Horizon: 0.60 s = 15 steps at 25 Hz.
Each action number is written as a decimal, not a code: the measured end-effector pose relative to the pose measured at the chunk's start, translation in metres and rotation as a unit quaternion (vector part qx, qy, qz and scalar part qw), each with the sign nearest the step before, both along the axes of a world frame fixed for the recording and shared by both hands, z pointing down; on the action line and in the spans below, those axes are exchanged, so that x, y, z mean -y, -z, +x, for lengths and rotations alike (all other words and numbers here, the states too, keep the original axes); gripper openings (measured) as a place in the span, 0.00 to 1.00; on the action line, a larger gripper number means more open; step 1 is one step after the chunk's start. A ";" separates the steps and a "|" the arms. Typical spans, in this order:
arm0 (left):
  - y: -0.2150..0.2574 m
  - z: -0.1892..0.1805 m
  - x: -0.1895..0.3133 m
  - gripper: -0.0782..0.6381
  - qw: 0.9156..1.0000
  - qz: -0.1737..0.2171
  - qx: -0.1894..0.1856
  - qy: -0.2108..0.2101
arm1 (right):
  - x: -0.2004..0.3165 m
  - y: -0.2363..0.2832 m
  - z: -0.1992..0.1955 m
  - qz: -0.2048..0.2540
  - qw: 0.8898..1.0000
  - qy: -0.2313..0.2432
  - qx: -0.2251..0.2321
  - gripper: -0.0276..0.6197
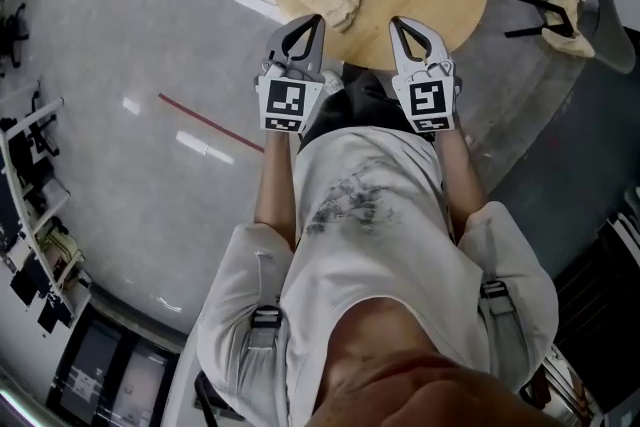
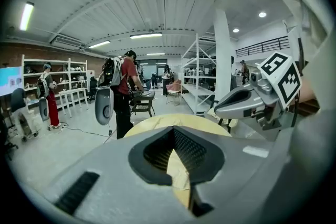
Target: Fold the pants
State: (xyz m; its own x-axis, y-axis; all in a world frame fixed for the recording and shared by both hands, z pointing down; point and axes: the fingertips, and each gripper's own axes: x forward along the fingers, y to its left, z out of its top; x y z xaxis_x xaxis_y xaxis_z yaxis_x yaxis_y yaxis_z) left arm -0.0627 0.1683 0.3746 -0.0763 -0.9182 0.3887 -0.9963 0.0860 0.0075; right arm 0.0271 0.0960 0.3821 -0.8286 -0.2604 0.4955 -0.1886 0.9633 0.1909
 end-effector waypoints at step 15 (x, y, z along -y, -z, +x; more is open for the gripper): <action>-0.019 -0.056 0.053 0.12 0.999 -0.045 0.014 -0.017 | 0.031 -0.025 -0.067 -0.047 0.998 0.034 0.001 0.06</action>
